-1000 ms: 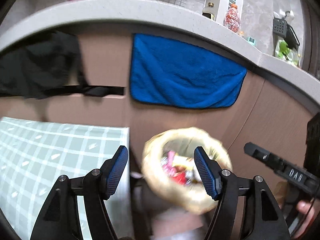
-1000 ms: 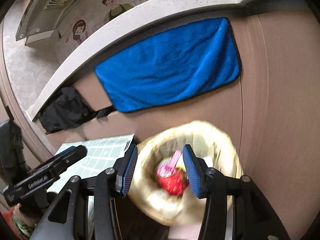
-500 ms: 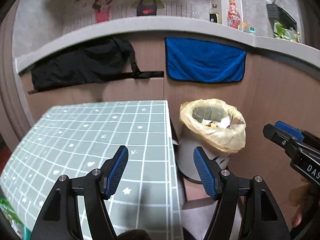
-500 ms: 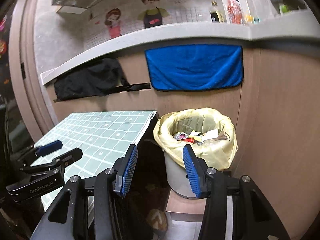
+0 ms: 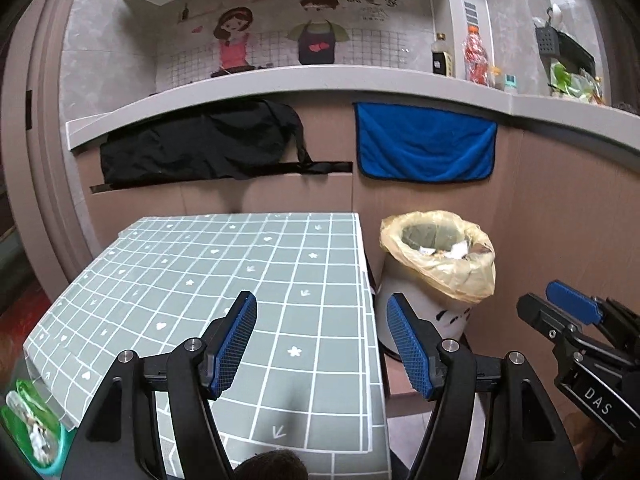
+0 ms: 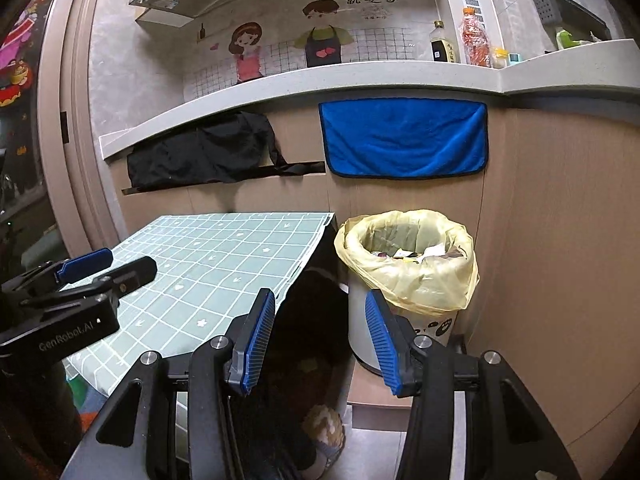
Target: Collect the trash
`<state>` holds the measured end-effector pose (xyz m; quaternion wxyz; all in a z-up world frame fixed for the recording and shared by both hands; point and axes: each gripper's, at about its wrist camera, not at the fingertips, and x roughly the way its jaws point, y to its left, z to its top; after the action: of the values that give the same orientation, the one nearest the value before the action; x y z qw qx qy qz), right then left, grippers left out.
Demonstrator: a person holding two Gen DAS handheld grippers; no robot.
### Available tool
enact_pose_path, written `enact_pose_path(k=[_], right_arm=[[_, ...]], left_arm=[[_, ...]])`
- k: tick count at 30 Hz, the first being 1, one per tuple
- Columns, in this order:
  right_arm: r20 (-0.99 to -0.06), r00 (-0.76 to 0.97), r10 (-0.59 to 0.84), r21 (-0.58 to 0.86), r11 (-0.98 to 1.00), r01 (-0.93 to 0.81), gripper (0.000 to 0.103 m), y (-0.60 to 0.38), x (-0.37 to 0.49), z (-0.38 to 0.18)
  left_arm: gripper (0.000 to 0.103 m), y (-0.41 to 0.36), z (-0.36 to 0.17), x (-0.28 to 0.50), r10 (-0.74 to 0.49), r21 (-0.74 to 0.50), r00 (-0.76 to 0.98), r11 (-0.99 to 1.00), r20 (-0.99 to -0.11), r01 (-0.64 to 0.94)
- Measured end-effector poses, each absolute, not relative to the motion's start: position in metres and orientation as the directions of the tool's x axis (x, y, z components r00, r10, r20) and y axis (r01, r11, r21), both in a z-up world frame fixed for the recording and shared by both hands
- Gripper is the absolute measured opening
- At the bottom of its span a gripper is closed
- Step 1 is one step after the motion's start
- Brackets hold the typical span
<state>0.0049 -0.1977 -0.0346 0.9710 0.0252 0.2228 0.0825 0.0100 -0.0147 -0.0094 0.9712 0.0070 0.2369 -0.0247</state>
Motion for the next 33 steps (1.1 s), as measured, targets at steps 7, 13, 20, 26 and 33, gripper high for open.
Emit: enact_pose_path(k=[7,13,20,26,33], right_arm=[[-0.408,0.896,0.173,0.065,0.985,-0.161,0.045,-0.191,0.001,-0.026],[-0.391,0.904,0.175,0.052,0.984,-0.168,0.045,-0.188,-0.002,-0.02],[-0.386,0.905,0.179,0.043,0.983,-0.176,0.045,-0.185,-0.002,-0.017],[-0.385,0.906,0.177,0.041,0.984,-0.175,0.045,-0.185,-0.002,-0.017],[-0.386,0.905,0.18,0.042,0.983,-0.178,0.045,-0.187,-0.001,-0.017]], left_arm=[[0.068,-0.004,-0.004,0.004,-0.035,-0.018,0.898,0.999,-0.439,0.03],[0.068,0.0,-0.001,0.001,-0.029,-0.026,0.906,0.999,-0.423,0.02],[0.068,0.002,0.003,-0.004,-0.018,-0.025,0.917,1.0,-0.399,0.009],[0.068,0.002,0.004,-0.006,-0.024,-0.024,0.917,1.0,-0.399,0.016],[0.068,0.001,0.004,-0.006,-0.032,-0.021,0.916,0.999,-0.399,0.026]])
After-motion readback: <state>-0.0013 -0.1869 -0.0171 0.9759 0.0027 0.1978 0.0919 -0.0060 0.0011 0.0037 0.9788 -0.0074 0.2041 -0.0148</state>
